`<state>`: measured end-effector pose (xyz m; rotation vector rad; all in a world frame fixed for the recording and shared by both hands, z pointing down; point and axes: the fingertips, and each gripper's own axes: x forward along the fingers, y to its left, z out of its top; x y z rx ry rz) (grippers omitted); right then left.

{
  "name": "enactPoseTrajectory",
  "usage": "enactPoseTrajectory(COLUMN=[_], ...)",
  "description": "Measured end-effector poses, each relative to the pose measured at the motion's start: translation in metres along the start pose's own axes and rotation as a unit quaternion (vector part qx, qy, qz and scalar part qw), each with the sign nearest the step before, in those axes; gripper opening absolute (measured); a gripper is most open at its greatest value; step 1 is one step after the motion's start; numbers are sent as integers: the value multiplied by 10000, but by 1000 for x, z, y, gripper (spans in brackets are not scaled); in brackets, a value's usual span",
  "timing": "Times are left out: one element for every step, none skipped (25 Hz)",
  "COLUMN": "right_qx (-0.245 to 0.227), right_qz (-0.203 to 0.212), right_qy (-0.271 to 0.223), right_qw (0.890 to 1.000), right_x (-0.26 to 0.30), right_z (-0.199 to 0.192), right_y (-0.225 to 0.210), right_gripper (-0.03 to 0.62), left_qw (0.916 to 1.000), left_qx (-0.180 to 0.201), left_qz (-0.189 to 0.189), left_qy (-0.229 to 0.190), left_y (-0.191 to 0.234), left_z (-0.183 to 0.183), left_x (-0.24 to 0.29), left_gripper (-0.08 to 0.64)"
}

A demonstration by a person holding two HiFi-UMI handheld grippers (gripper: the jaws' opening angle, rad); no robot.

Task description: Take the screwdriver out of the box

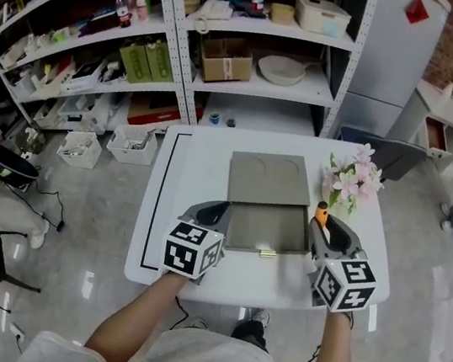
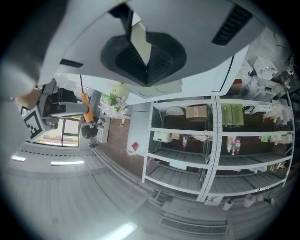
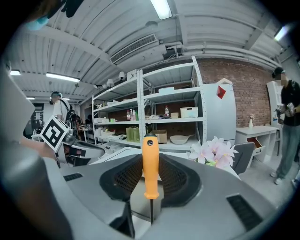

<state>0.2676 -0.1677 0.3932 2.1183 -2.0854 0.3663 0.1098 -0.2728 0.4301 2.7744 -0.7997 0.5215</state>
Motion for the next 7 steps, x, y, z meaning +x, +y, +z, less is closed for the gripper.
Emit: enactPoseTrajectory(right_qx=[4,11,18,21,20,15,9], right_qz=[-10,-18,-25,-31,-34,-36,-36], right_qy=[-5,-10,-13,-13,-12,-11,-9], right_qw=[10000,10000,10000,10000,10000,10000,10000], right_x=[-1,-2,-3,-3,-4,-4,-5], right_z=[0,0,0,0,0,-1,-1], right_y=[0,0,0,-1,-1,-1,0], right_gripper=[112,112,112,112,112,112,112], left_qw=[10000,10000,10000,10000,10000,10000,10000], left_qx=[0,-2,-5,-7,-7,-6,-3], left_qz=[-7,-12,-17,-23,-31,-38,-45], left_qy=[0,0,-1,-1,-2,-3,-4], left_y=[0,-1,-1,-2,-3,-4,-4], left_z=[0,0,-1,-1,-1,-2,-2], left_x=[-1,-1,-2,-2,-2,-2,-2], left_gripper=[4,5,5,3,5,5,3])
